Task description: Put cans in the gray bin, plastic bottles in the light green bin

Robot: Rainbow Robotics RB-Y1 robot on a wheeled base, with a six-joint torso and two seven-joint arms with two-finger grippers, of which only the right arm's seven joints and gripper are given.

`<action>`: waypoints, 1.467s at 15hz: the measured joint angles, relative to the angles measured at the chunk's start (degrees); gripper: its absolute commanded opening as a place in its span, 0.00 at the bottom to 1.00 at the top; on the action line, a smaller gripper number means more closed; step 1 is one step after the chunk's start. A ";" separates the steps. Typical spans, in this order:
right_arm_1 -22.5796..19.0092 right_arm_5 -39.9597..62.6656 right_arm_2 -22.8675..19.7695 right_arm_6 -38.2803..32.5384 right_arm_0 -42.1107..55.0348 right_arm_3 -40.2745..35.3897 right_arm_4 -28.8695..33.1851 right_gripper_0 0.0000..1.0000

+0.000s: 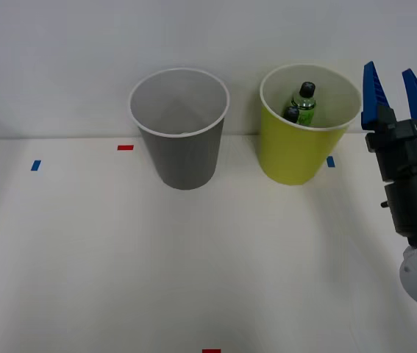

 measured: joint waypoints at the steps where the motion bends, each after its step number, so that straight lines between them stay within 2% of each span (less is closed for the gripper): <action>1: 1.30 -1.10 0.00 -0.07 2.50 -0.19 2.34 0.76; 8: 8.61 -3.30 0.00 -0.71 15.67 -0.31 16.44 0.76; 11: 10.16 -3.35 0.82 -0.83 19.46 -0.31 19.39 0.76; 14: 10.93 -4.62 3.56 -0.40 22.50 -0.31 21.73 0.76; 16: 11.04 -5.34 3.87 -0.43 24.34 -0.31 25.94 0.76; 22: 16.34 -5.69 2.97 -1.00 30.12 -0.31 37.99 0.76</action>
